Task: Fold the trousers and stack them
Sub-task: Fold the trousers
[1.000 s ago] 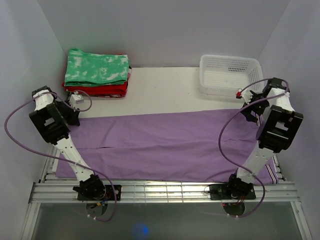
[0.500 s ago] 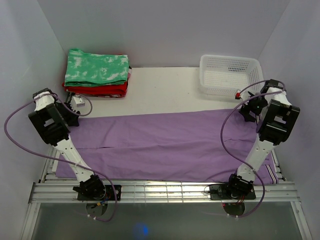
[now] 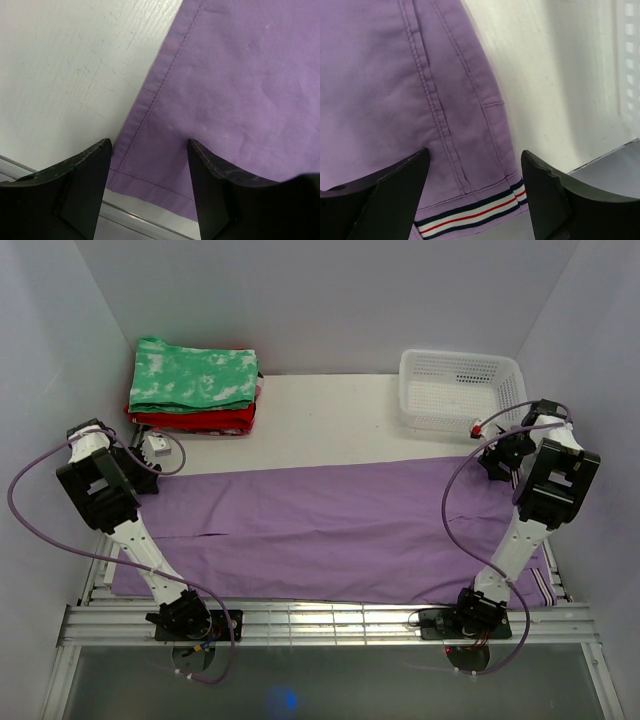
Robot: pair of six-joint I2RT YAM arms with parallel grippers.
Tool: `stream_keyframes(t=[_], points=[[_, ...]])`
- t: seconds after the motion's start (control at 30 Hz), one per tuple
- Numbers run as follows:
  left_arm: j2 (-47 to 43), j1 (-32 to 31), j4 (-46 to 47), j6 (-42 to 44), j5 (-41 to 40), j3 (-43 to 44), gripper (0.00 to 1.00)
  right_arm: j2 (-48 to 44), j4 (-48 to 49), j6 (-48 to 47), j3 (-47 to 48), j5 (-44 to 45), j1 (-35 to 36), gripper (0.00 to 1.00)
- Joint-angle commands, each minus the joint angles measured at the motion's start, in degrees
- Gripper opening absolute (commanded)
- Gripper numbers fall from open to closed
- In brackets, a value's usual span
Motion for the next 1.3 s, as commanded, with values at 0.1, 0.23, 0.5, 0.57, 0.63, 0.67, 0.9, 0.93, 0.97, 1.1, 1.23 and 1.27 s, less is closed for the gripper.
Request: stream_keyframes(t=[0.1,0.23,0.5,0.57,0.63,0.67,0.9,0.93,0.97,1.1,1.23,1.27], points=[[-1.3,0.2,-3.9,0.4,-2.3,-2.8,0.72,-7.0,-10.6,-18.1,-17.0,4.7,-1.5,0.77],[-1.7,0.1,-4.0,0.6,-2.3,-2.9,0.72,-12.0,-16.1,-20.9,-18.2,2.6,-3.3,0.74],[-1.5,0.1,-3.8,0.3,-2.3,-2.4,0.72,-7.6,-22.4,-17.6,6.9,-7.6,-5.0,0.88],[-1.4,0.1,-3.8,0.3,-2.5,-2.7,0.72,-4.4,-23.0,-16.3,10.4,-8.7,-4.8,0.91],[-1.4,0.0,-3.7,0.1,-2.8,-2.9,0.72,-3.2,-22.1,-16.0,11.4,-8.4,-4.4,0.92],[-1.6,-0.1,-3.7,0.0,-2.6,-2.9,0.72,-2.7,-19.9,-15.9,10.7,-8.3,-4.1,0.94],[-1.8,-0.4,-3.4,-1.2,-1.5,-3.0,0.72,-1.9,-1.9,-9.2,2.8,-12.5,-3.0,0.98],[-1.9,-0.4,-3.3,-1.2,-1.6,-3.4,0.72,-1.6,-0.1,-7.9,1.5,-13.4,-2.7,0.98],[-2.1,-0.5,-3.2,-1.2,-1.6,-3.6,0.72,-0.9,1.9,-6.3,0.8,-13.6,-2.4,0.97],[-2.9,-0.5,-3.3,-1.1,-1.6,-3.9,0.72,1.2,4.8,-5.5,-2.1,-12.3,-1.6,0.95],[-4.7,-0.2,-4.7,-0.9,1.2,-2.4,0.72,3.6,1.8,-7.8,-4.8,-8.7,-1.3,0.97],[-4.7,-0.1,-6.1,-0.9,2.2,-0.4,0.72,4.4,0.2,-8.4,-4.7,-7.8,-1.3,0.96]])
